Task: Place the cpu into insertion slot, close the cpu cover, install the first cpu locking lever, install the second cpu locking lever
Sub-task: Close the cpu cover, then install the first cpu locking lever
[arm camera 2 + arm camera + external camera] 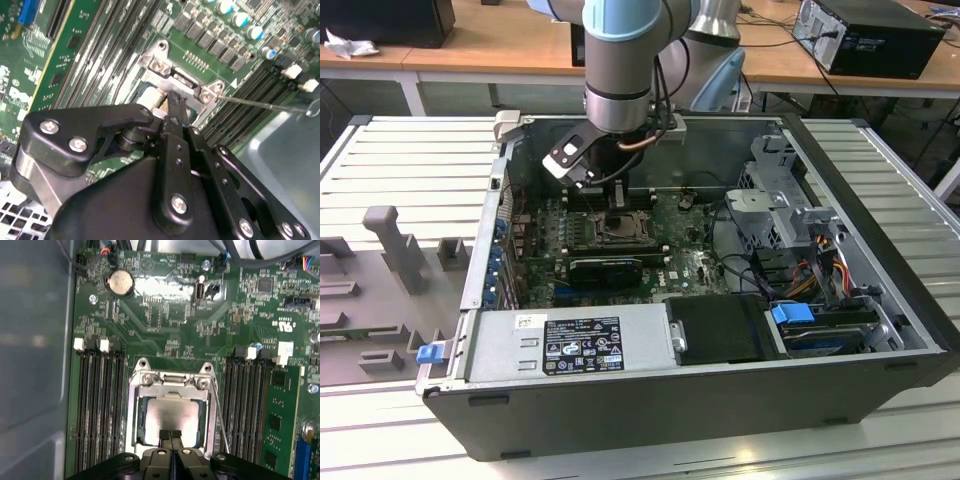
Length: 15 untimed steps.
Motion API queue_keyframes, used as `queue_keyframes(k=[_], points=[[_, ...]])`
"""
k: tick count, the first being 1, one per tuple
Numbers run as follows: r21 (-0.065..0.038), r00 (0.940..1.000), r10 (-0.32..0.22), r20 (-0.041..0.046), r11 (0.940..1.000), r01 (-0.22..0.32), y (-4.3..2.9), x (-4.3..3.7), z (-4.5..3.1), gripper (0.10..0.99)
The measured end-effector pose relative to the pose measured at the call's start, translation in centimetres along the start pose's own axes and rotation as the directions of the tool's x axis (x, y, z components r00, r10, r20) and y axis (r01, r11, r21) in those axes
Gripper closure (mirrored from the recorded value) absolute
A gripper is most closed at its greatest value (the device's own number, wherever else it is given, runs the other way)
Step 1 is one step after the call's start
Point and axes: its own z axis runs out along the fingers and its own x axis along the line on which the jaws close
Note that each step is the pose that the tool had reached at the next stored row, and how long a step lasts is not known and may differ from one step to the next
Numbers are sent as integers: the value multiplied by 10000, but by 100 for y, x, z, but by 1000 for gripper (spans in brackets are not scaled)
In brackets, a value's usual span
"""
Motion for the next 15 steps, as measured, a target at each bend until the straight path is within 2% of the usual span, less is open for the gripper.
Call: queue_keyframes(k=[4,10,11,12,15], points=[[2,10000,-2,-2,10000,2,53,-3,0,980],[3,10000,-1,-2,10000,1,62,-3,-3,980],[2,10000,-1,-2,10000,1,62,-3,-20,980],[2,10000,-1,-2,10000,1,62,-3,-80,980],[3,10000,-1,-2,10000,1,61,-2,-178,980]])
